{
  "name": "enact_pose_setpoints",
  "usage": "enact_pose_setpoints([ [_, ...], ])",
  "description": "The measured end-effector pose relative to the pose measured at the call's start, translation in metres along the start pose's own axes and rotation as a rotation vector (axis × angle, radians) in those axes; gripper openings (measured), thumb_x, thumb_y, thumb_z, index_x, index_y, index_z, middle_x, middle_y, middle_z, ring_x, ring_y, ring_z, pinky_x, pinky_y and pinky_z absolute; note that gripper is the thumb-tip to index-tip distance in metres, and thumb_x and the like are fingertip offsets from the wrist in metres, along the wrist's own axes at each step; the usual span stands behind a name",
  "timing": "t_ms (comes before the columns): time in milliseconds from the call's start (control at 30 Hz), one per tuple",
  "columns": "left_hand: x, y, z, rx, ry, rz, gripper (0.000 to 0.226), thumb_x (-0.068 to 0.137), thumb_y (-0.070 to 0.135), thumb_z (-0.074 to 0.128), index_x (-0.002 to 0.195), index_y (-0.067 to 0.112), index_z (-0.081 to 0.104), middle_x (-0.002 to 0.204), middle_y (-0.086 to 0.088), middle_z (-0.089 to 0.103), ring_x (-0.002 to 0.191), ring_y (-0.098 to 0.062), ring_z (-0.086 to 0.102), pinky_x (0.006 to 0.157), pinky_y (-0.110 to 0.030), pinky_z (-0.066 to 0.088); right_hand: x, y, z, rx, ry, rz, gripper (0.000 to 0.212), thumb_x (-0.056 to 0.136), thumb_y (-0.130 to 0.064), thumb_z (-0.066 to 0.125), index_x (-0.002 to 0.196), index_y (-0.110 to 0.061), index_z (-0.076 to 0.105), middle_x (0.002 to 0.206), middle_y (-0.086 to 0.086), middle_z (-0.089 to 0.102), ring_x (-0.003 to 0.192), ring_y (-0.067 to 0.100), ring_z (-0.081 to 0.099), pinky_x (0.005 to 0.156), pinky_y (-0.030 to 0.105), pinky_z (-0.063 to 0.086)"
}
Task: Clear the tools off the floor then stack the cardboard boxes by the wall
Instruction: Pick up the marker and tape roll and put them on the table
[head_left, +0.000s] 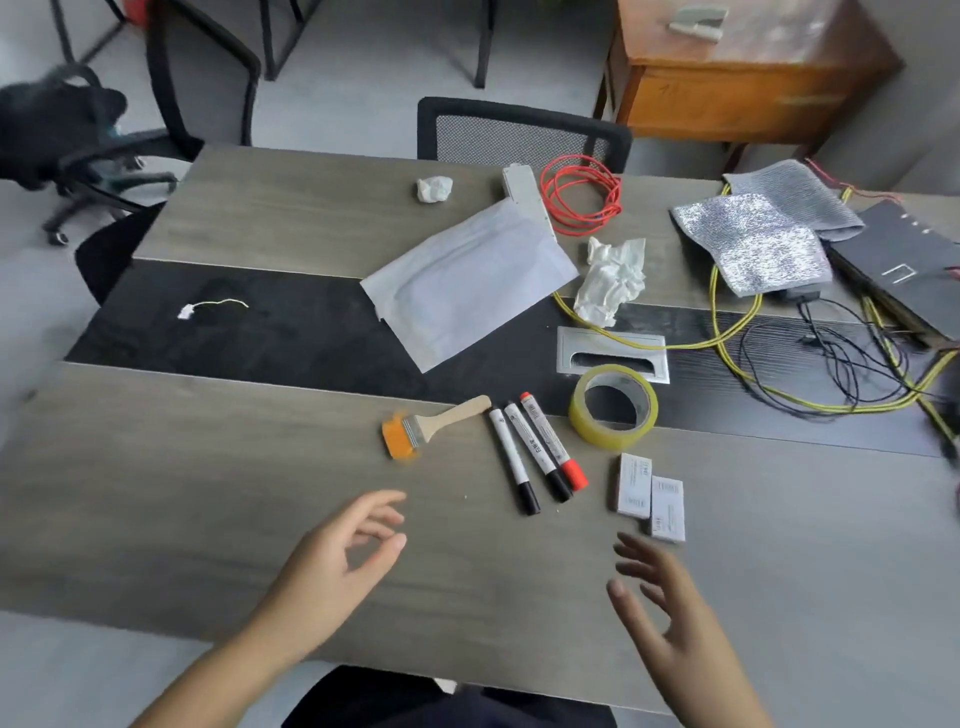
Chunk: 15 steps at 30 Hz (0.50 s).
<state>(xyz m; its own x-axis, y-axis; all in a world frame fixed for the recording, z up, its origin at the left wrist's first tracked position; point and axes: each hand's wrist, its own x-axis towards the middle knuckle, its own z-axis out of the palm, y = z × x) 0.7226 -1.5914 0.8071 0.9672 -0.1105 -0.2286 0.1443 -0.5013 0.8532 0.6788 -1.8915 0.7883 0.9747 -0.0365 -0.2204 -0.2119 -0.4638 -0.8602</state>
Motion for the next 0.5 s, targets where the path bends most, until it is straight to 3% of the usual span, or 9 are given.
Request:
enact_pose_setpoints([
  [200,-0.093,-0.044,-0.01,-0.1,0.244,-0.127,0.035,0.065,0.052,0.057,0.099,0.058,0.059,0.1,0.02,0.066,0.093,-0.004,0.064,0.087,-0.015,0.048,-0.023,-0.004,0.05,-0.005,-0.074,-0.042,0.058,0.061,-0.092,0.034,0.115,-0.073,0.032,0.126,-0.037,0.043,0.114,-0.012,0.047,0.086,-0.001,0.032],
  [500,-0.241,-0.106,-0.03,-0.269,0.756,-0.28,0.033,0.059,0.052,0.059,0.09,0.06,0.062,0.092,0.022,0.068,0.086,-0.001,0.064,0.08,-0.007,0.046,-0.057,-0.053,0.154,-0.07,-0.327,-0.244,0.048,0.063,-0.088,0.037,0.109,-0.078,0.03,0.117,-0.03,0.053,0.111,-0.016,0.045,0.079,-0.003,0.034],
])
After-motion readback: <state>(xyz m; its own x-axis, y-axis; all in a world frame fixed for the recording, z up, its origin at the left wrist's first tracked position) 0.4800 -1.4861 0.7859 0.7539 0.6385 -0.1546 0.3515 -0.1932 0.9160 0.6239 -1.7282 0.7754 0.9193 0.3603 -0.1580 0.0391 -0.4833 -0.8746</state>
